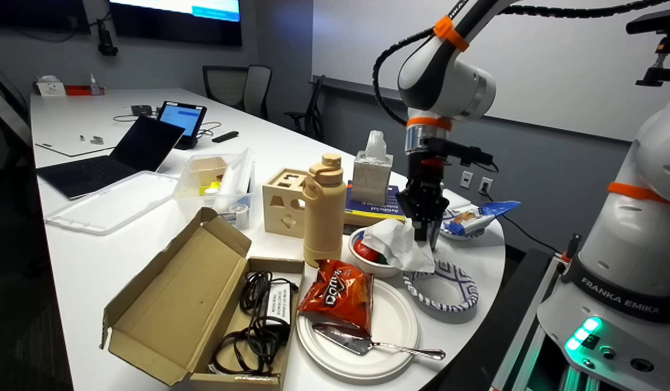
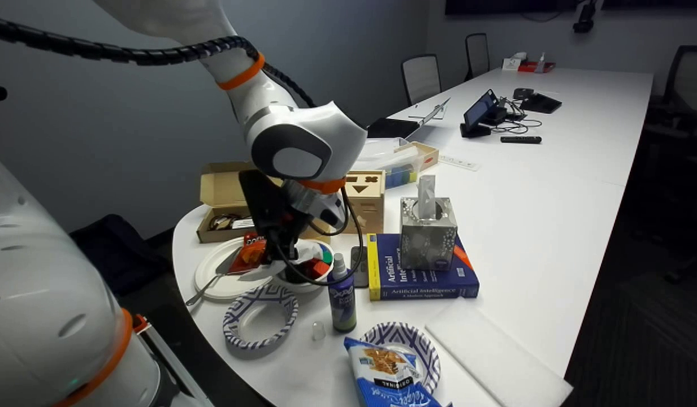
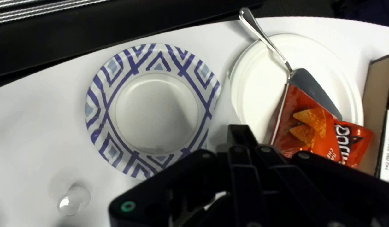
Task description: Fold the tissue on top of the bowl with blocks
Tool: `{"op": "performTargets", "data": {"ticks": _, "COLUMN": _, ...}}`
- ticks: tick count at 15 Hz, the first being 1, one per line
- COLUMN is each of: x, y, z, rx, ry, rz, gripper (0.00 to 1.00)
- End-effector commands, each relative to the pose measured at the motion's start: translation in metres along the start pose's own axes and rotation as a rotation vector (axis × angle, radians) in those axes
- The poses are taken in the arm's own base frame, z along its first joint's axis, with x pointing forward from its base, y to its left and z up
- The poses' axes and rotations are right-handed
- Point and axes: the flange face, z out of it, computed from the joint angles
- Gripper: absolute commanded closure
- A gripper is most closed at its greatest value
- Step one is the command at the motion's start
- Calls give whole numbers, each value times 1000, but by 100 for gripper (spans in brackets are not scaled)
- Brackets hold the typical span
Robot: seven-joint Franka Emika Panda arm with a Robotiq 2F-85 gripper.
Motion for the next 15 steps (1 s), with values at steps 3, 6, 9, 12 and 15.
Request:
{"op": "performTargets", "data": {"ticks": 3, "x": -1, "y": -3, "z": -18, "rx": 142, "ry": 96, "rz": 24, "gripper": 100}}
{"op": "performTargets", "data": {"ticks": 6, "x": 4, "y": -3, "z": -22, "rx": 187, "ry": 143, "rz": 48, "gripper": 100}}
{"op": "performTargets", "data": {"ticks": 9, "x": 9, "y": -3, "z": -26, "rx": 217, "ry": 189, "rz": 58, "gripper": 100}}
{"op": "performTargets", "data": {"ticks": 12, "x": 13, "y": -2, "z": -29, "rx": 252, "ry": 235, "rz": 56, "gripper": 100}}
{"op": "performTargets", "data": {"ticks": 15, "x": 15, "y": -1, "z": -30, "rx": 315, "ry": 258, "rz": 56, "gripper": 100}}
